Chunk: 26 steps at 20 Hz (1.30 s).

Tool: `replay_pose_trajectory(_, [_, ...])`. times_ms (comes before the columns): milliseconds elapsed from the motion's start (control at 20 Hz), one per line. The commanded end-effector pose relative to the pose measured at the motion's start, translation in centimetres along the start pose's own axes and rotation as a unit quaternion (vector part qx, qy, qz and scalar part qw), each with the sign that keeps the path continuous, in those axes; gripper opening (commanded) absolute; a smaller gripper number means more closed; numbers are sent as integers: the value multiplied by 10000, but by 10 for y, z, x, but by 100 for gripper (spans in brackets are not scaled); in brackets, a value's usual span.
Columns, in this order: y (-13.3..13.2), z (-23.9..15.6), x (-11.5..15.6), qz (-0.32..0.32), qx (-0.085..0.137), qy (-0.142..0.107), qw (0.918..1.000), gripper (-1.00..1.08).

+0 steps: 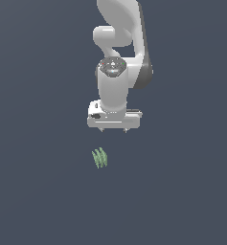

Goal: Pick up the object and move it to a goal position.

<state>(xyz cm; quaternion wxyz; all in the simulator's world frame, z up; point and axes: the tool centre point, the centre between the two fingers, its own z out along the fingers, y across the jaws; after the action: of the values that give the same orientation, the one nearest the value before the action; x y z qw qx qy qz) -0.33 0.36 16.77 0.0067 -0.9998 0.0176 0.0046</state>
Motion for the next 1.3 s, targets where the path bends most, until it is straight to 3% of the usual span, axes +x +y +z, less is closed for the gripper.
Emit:
replay_pose_trajectory(0, [0,0,0,0,0,0,10000,100])
replay_pose_trajectory(450, [-20,-20,10,-359,-48,170,9992,100])
replay_pose_trajectory(1250, [-2,-2,27,-817,-70,131,9965,100])
